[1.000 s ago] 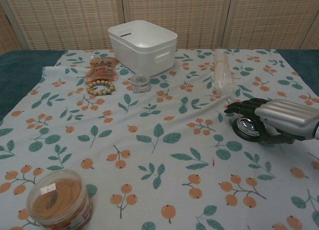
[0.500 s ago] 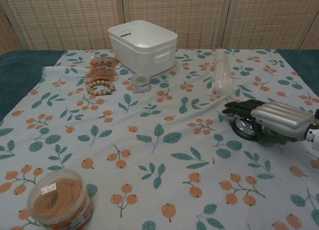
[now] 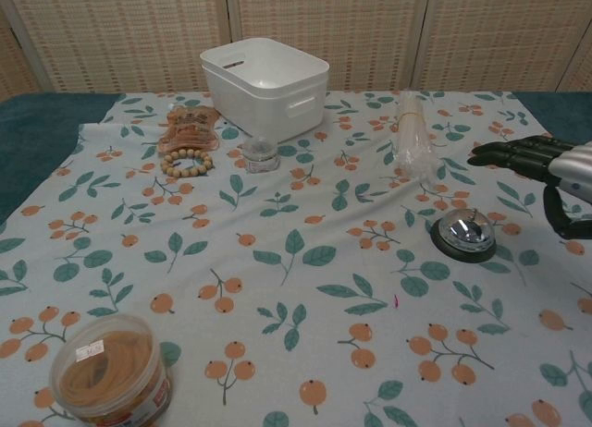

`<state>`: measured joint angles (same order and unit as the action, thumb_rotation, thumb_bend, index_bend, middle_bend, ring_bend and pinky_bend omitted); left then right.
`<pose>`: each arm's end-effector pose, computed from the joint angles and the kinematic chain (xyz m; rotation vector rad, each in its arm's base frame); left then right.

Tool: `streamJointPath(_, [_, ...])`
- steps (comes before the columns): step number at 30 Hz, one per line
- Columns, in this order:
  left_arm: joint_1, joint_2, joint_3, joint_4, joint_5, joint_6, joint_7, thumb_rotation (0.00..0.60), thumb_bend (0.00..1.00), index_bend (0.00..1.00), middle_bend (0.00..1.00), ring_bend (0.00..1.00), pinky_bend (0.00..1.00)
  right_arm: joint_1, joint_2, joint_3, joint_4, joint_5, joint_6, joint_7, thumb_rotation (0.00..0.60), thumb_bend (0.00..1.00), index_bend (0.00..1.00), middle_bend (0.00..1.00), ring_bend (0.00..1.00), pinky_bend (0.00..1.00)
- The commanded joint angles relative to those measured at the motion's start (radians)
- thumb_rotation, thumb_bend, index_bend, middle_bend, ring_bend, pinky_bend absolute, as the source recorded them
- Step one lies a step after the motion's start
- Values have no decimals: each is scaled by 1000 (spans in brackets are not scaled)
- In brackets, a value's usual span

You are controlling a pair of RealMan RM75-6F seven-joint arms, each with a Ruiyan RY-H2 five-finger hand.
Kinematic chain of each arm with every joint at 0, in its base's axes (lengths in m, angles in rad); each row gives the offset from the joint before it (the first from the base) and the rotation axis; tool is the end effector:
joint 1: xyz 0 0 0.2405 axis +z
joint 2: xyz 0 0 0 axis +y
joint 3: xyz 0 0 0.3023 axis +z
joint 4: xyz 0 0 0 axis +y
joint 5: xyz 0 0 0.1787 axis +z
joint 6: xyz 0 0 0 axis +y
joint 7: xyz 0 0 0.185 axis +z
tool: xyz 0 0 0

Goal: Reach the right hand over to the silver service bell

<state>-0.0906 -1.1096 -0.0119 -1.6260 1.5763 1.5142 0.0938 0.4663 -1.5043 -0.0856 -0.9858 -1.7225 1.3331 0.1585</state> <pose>-0.3252 0.2172 0.2028 -1.4846 -0.8033 -0.8783 -0.2995 -0.3298 0.0529 1.9685 -0.6310 0.9623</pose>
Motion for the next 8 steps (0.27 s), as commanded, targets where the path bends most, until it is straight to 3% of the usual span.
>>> streamJointPath(1, [0, 0, 1, -1, 0, -1, 1, 600, 411, 321, 192, 256, 468, -98, 125, -24, -130, 28, 74, -136, 600, 1000, 0, 0, 0, 0])
streamJointPath(8, [1, -1, 3, -3, 3, -1, 11, 600, 410, 321, 191, 256, 469, -181, 204, -49, -221, 60, 97, -202, 600, 1000, 0, 0, 0, 0])
